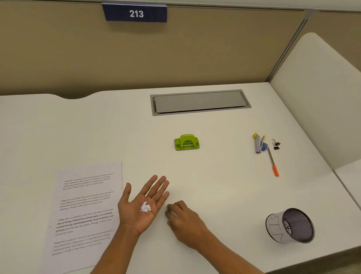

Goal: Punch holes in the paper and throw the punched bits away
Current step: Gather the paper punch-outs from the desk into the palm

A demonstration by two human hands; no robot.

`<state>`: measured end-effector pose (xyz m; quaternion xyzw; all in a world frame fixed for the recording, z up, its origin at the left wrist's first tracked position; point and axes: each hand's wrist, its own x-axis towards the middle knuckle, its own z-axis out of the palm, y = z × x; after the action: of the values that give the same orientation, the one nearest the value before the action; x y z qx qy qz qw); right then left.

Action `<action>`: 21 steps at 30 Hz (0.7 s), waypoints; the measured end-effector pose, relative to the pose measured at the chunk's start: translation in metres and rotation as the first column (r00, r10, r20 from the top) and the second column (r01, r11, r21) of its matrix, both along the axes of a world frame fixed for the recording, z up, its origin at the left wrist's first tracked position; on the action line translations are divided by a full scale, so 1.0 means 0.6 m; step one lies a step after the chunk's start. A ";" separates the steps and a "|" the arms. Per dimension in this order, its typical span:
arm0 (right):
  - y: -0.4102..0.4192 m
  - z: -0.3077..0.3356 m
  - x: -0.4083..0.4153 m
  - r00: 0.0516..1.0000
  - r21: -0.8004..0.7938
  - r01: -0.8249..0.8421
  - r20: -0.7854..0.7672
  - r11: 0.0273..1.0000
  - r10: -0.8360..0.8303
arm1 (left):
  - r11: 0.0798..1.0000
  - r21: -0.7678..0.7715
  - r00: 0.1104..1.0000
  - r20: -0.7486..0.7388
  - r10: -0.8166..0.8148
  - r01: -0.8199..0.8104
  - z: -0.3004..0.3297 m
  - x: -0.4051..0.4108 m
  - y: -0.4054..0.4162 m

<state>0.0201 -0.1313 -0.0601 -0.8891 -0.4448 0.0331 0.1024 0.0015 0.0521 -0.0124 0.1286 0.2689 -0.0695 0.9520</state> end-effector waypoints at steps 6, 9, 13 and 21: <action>-0.022 -0.006 -0.002 0.999 -0.124 0.035 0.018 0.992 -0.033 | 1.000 -0.014 1.000 0.013 -0.006 0.006 0.000 0.008 -0.003; -0.024 0.002 -0.004 0.999 -0.195 0.044 0.029 0.980 -0.039 | 1.000 -0.016 1.000 0.017 -0.002 0.003 0.005 0.012 -0.004; -0.014 0.014 -0.004 0.997 -0.202 0.072 -0.017 0.977 -0.077 | 1.000 0.000 1.000 0.016 0.004 -0.004 0.010 0.016 -0.002; 0.004 0.037 0.020 0.783 0.049 0.541 -0.393 0.840 -0.482 | 1.000 0.000 1.000 -0.009 -0.014 0.014 -0.011 0.022 -0.003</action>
<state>0.0324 -0.1291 -0.0380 -0.9432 -0.1606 0.1330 0.2587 0.0145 0.0503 -0.0188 0.1301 0.2721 -0.0768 0.9503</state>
